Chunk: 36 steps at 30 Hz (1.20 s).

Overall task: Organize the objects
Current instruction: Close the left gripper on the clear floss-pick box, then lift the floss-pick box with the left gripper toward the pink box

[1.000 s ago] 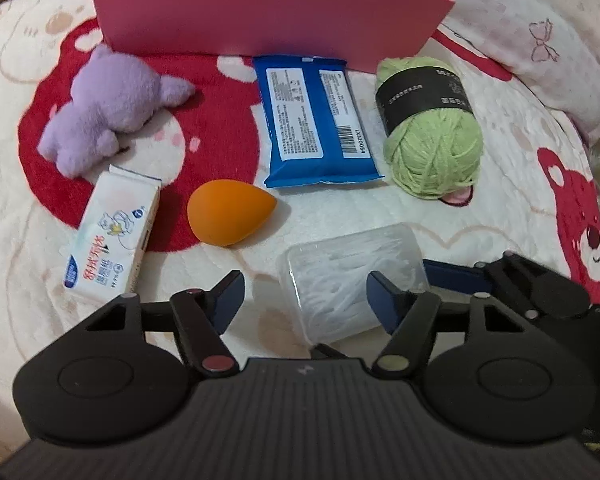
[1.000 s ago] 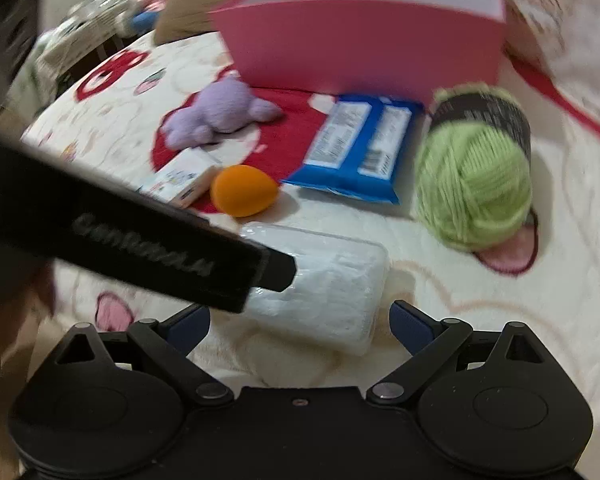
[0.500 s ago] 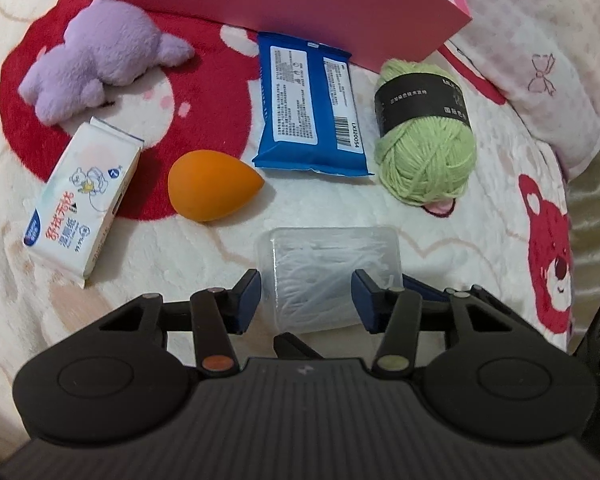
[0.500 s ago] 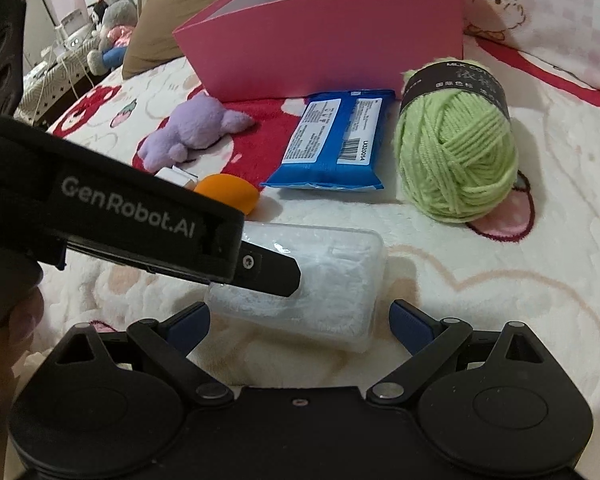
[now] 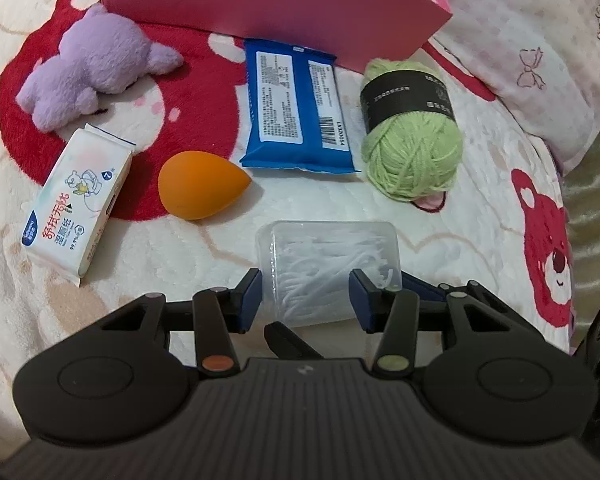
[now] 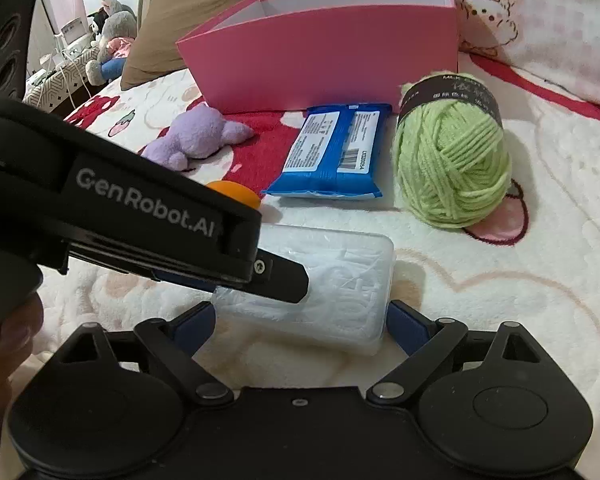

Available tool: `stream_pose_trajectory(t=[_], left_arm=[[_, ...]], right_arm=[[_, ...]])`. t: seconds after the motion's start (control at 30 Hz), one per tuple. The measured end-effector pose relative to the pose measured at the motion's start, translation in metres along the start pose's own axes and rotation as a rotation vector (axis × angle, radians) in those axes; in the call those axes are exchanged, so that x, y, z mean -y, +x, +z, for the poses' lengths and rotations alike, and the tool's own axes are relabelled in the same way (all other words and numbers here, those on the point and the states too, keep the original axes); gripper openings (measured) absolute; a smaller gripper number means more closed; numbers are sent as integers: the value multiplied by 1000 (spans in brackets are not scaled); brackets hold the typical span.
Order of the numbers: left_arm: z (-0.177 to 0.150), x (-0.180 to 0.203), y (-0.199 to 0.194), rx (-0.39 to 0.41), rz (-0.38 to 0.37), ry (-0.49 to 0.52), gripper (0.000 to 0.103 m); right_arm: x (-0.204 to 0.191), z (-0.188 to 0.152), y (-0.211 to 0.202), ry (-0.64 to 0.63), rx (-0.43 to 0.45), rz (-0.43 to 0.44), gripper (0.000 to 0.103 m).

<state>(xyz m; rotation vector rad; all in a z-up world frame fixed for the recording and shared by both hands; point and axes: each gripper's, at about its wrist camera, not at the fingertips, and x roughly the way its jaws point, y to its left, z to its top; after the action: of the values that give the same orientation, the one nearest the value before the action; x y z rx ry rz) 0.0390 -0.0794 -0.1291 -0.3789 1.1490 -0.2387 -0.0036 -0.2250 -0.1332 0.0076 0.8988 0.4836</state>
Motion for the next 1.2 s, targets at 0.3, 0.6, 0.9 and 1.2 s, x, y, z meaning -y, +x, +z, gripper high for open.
stream_pose_trajectory(t=[0.3, 0.6, 0.9, 1.2], left_arm=[[-4, 5, -18, 41, -13, 28, 46], [1, 13, -45, 94, -26, 57, 46], [7, 14, -69, 112, -34, 63, 46], [18, 29, -96, 136, 12, 121, 46]], right_arm=[[-8, 1, -12, -51, 43, -30, 95], [-19, 11, -33, -116, 98, -45, 95], [-28, 26, -47, -149, 139, -37, 95], [-38, 39, -63, -191, 161, -32, 95]])
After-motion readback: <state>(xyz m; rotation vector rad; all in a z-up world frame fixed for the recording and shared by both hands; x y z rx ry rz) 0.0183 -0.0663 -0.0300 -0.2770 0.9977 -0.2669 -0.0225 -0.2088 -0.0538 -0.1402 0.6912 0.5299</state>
